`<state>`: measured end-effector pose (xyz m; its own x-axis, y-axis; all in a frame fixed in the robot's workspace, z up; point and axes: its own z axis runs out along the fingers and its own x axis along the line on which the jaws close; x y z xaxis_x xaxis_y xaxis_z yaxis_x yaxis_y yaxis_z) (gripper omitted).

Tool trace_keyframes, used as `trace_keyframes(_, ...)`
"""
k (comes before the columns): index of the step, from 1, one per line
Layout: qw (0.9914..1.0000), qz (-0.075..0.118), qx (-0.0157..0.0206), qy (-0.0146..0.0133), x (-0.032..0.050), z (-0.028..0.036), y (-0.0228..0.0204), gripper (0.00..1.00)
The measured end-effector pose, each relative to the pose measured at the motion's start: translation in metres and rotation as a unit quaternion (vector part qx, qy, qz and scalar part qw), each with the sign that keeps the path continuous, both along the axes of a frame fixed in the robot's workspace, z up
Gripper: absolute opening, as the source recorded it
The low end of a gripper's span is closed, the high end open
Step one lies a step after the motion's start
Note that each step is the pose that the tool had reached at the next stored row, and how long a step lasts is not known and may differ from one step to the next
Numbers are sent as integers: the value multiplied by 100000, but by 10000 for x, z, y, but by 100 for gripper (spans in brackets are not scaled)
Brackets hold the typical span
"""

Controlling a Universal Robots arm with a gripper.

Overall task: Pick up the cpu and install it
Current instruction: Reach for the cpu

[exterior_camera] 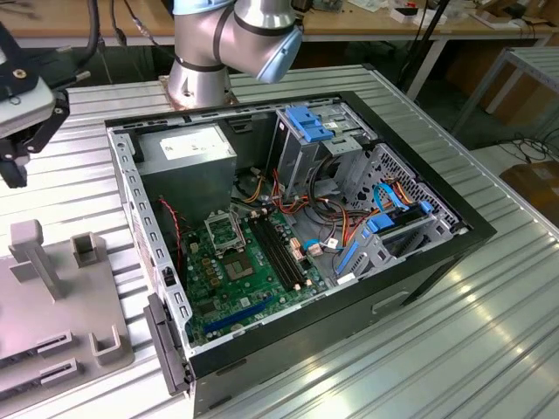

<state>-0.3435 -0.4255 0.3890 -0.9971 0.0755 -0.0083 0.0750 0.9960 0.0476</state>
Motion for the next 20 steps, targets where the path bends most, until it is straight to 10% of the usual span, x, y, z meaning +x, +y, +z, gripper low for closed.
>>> trace_keyframes(2, 99999, 12, 31, 385, -17, -1, -1, 11)
trace_keyframes(9, 99985, 1657, 73, 393, -76, -6, -2, 11)
trace_keyframes(15, 99984, 1733, 105, 405, -486, -20, -28, 11)
trace_keyframes(20, 99983, 1737, 116, 628, -659, -34, -104, 11)
